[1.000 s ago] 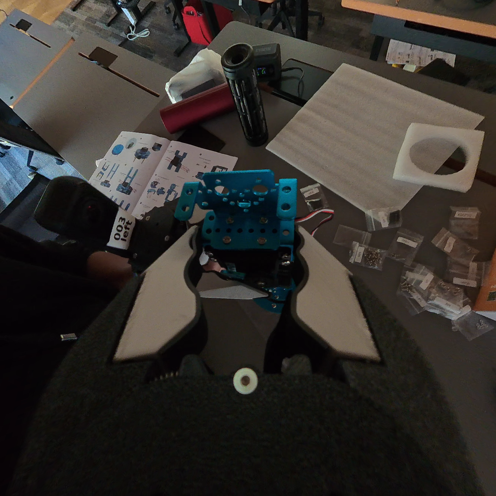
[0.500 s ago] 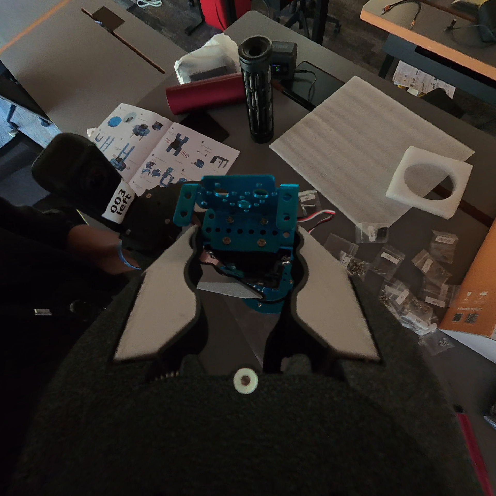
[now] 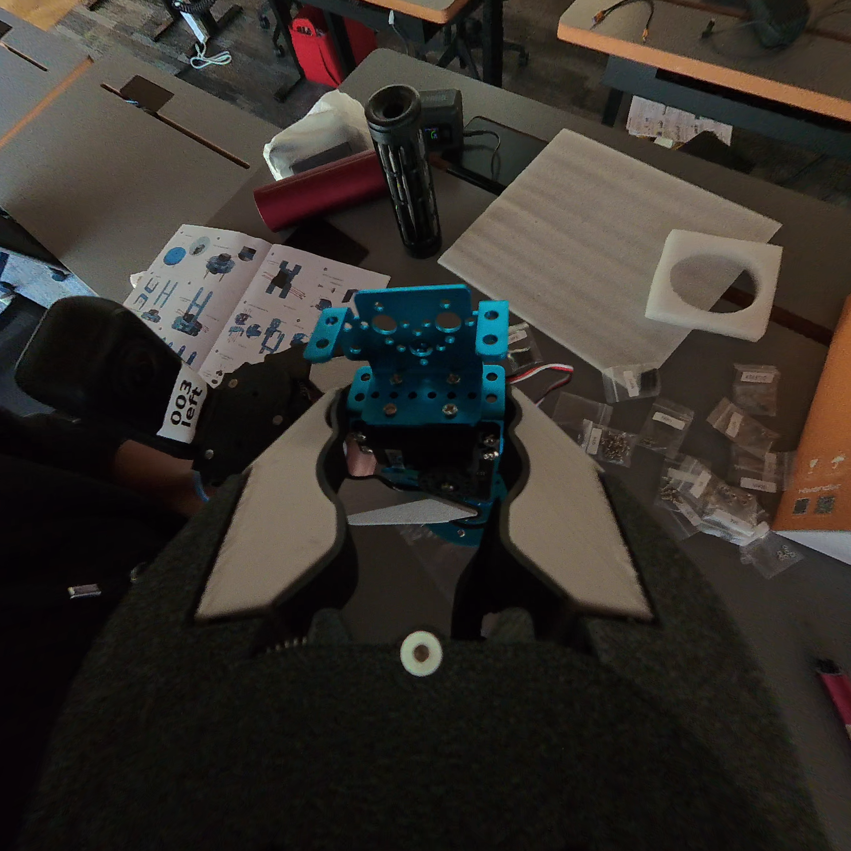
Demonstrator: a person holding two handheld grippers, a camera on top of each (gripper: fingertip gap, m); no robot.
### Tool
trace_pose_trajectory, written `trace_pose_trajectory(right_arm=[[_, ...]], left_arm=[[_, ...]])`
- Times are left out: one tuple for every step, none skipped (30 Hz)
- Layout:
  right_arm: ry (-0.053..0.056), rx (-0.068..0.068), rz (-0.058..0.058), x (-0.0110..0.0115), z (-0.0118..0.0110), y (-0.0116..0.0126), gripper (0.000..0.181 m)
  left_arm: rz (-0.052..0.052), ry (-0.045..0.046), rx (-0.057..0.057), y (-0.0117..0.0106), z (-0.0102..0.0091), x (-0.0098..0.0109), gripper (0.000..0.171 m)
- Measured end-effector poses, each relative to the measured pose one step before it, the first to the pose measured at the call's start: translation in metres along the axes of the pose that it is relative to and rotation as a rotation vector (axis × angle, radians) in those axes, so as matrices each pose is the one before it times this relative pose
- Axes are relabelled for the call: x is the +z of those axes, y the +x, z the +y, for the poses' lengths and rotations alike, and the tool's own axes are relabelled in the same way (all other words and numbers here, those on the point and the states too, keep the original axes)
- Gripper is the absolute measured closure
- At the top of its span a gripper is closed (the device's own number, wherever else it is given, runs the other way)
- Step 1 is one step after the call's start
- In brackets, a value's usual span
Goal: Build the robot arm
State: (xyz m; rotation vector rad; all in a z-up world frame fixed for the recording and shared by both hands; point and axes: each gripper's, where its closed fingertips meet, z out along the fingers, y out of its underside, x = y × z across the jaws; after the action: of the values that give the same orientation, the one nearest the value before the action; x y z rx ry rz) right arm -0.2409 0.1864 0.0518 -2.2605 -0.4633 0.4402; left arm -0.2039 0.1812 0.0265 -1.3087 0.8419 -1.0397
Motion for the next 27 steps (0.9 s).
trace_pose_trajectory(right_arm=[[0.0066, -0.0149, 0.0064, 0.00048, -0.00054, 0.00004, 0.114], [-0.007, -0.006, -0.0054, -0.00061, 0.00065, -0.0002, 0.114], [0.0019, -0.0045, -0.0073, -0.00012, -0.00018, -0.00005, 0.114], [0.0167, -0.005, -0.0033, 0.00068, -0.00136, 0.00032, 0.114], [0.013, -0.0036, -0.0013, 0.00031, -0.00057, 0.00014, 0.114], [-0.0002, -0.0047, 0.0069, -0.00073, 0.00031, 0.00072, 0.114], [-0.0036, -0.0099, 0.0242, -0.00093, 0.0007, 0.00208, 0.115], [-0.0029, -0.0232, 0.0334, -0.00082, 0.00047, 0.00211, 0.114], [-0.0062, -0.0183, 0.026, -0.00045, 0.00039, 0.00109, 0.115], [-0.0039, -0.0085, 0.0151, 0.00001, 0.00006, -0.00008, 0.115], [-0.0002, 0.0016, 0.0075, 0.00019, -0.00022, -0.00036, 0.115], [0.0047, -0.0033, 0.0081, 0.00025, -0.00054, -0.00038, 0.115], [0.0046, -0.0023, 0.0142, 0.00015, -0.00034, 0.00031, 0.115], [0.0008, -0.0078, 0.014, 0.00016, -0.00007, 0.00009, 0.115], [-0.003, -0.0138, 0.0147, 0.0, 0.00006, 0.00012, 0.114], [-0.0065, -0.0142, 0.0112, 0.00004, 0.00013, 0.00001, 0.114], [-0.0078, -0.0148, 0.0082, 0.00023, 0.00001, -0.00029, 0.114], [-0.0065, -0.0201, 0.0145, 0.00031, -0.00003, 0.00048, 0.114], [-0.0049, -0.0207, 0.0157, 0.00031, -0.00018, 0.00029, 0.114], [-0.0037, -0.0089, 0.0109, 0.00019, -0.00028, 0.00036, 0.114], [-0.0025, -0.0023, -0.0002, 0.00029, -0.00031, -0.00057, 0.114], [-0.0004, 0.0041, -0.0046, 0.00007, -0.00024, -0.00055, 0.114], [0.0012, 0.0067, -0.0035, 0.00001, 0.00007, 0.00015, 0.114], [0.0004, 0.0108, -0.003, -0.00032, 0.00038, 0.00067, 0.114], [0.0035, 0.0094, -0.0078, -0.0003, -0.00007, -0.00007, 0.114], [0.0041, 0.0088, -0.0112, -0.00004, -0.0003, -0.00106, 0.114], [0.0008, 0.0061, 0.0002, -0.00007, -0.00007, 0.00033, 0.114]], left_arm=[[-0.0042, 0.00204, -0.0045, -0.00073, -0.00012, 0.00007, 0.106], [0.0076, -0.00038, 0.0011, 0.00055, 0.00015, 0.00023, 0.106], [0.0075, -0.00519, 0.0002, 0.00042, 0.00024, 0.00024, 0.106], [0.0007, -0.00535, -0.0108, -0.00078, 0.00008, 0.00028, 0.106], [-0.0029, -0.00333, -0.0052, -0.00064, 0.00005, 0.00013, 0.105], [0.0023, -0.01062, -0.0079, 0.00052, 0.00042, 0.00014, 0.105], [0.0074, -0.0192, -0.0075, 0.00123, 0.0007, 0.00088, 0.105], [0.0093, -0.01422, -0.0085, 0.00108, 0.00031, 0.00112, 0.105], [0.0093, -0.00411, -0.011, 0.00073, -0.00025, 0.00052, 0.105], [0.0056, 0.00342, -0.0178, 0.00046, -0.00092, -0.00019, 0.104], [0.0049, 0.00491, -0.0259, 0.00047, -0.00138, -0.00098, 0.103], [0.0092, 0.0077, -0.0263, 0.00034, -0.00224, -0.00178, 0.102], [0.0131, 0.0176, -0.0251, 0.00065, -0.00346, -0.00268, 0.102], [0.0078, 0.01766, -0.0156, 0.00079, -0.00324, -0.0025, 0.101], [-0.0005, 0.01001, 0.0018, 0.0004, -0.00164, -0.00182, 0.101], [-0.0049, 0.00115, 0.0118, -0.00011, 0.00013, -0.00107, 0.101], [-0.0055, -0.00069, 0.008, -0.00026, 0.00042, -0.00018, 0.101], [-0.0058, -0.0013, 0.0031, -0.00028, 0.00046, 0.00007, 0.1], [-0.0078, -0.0013, 0.0015, -0.00074, -0.00014, -0.00017, 0.1], [-0.0192, 0.01011, 0.0053, -0.00187, -0.00259, -0.0019, 0.101], [-0.024, 0.03058, 0.0147, -0.0011, -0.00519, -0.00415, 0.101], [-0.0244, 0.03387, 0.0211, 0.0003, -0.00509, -0.0054, 0.105], [-0.0219, 0.0327, 0.0232, 0.0015, -0.0045, -0.00644, 0.111], [-0.0212, 0.031, 0.027, 0.00203, -0.00352, -0.00669, 0.113], [0.0008, 0.02879, 0.0361, 0.00515, -0.00254, -0.00628, 0.132], [-0.0124, 0.0238, 0.0271, 0.00342, -0.00162, -0.00401, 0.136], [-0.0127, -0.00244, 0.0169, 0.00257, 0.00194, -0.00087, 0.134]])
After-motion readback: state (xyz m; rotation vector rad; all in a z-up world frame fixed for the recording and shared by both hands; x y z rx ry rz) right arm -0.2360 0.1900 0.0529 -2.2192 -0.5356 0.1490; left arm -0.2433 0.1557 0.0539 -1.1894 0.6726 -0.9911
